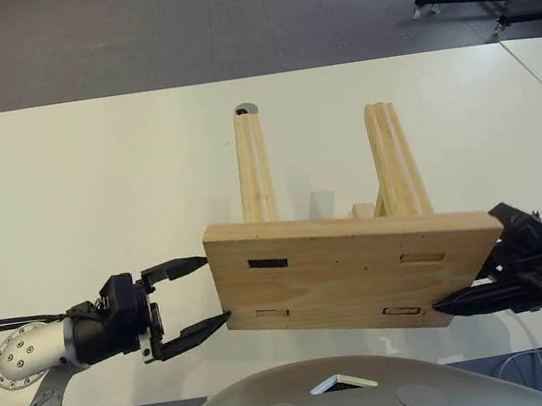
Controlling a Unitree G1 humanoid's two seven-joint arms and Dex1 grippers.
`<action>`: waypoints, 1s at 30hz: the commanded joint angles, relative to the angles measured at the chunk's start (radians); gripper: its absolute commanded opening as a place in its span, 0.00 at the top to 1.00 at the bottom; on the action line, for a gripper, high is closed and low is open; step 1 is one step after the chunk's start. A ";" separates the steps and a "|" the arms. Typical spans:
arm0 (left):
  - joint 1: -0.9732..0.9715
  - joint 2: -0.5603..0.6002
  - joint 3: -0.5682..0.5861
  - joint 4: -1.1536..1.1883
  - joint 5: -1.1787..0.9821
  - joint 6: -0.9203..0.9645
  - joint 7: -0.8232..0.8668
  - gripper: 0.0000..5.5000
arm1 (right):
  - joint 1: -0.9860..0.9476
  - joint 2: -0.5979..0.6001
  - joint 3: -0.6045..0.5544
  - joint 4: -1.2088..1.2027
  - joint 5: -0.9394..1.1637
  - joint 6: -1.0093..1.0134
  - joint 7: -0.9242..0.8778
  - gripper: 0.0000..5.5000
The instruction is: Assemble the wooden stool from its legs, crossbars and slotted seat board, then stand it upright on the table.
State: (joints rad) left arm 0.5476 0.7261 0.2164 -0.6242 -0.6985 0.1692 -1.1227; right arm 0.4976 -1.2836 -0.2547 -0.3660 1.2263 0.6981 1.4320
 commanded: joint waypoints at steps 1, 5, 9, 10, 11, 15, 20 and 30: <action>0.013 -0.034 0.109 -0.015 -0.059 0.059 0.138 0.27 | -0.079 -0.265 -0.022 0.063 0.290 0.486 0.182 0.71; 0.013 -0.042 0.112 -0.054 -0.124 0.077 0.160 0.27 | -0.222 -0.337 0.024 0.151 0.394 0.685 0.182 0.72; 0.019 -0.029 0.154 -0.094 -0.206 0.116 0.178 0.27 | -0.491 -0.319 0.190 0.255 0.395 0.881 0.176 0.76; 0.023 -0.031 0.166 -0.097 -0.215 0.121 0.181 0.27 | -0.593 -0.283 0.262 0.301 0.379 0.904 0.154 0.76; 0.028 -0.034 0.172 -0.099 -0.218 0.125 0.184 0.27 | -0.692 -0.245 0.338 0.350 0.364 0.914 0.129 0.76; 0.043 -0.045 0.170 -0.097 -0.209 0.124 0.180 0.27 | -0.947 -0.077 0.489 0.516 0.262 0.916 0.021 0.77; 0.034 -0.030 0.171 -0.082 -0.201 0.135 0.170 0.27 | -0.973 0.021 0.538 0.607 0.182 0.916 -0.046 0.77; 0.015 -0.033 0.141 -0.064 -0.170 0.142 0.145 0.27 | -1.063 0.062 0.569 0.714 0.245 0.916 -0.064 0.52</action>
State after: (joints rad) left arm 0.5749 0.6843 0.3642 -0.6970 -0.8846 0.3001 -0.9720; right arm -0.5158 -1.2351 0.3059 0.3077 1.4586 1.6123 1.3993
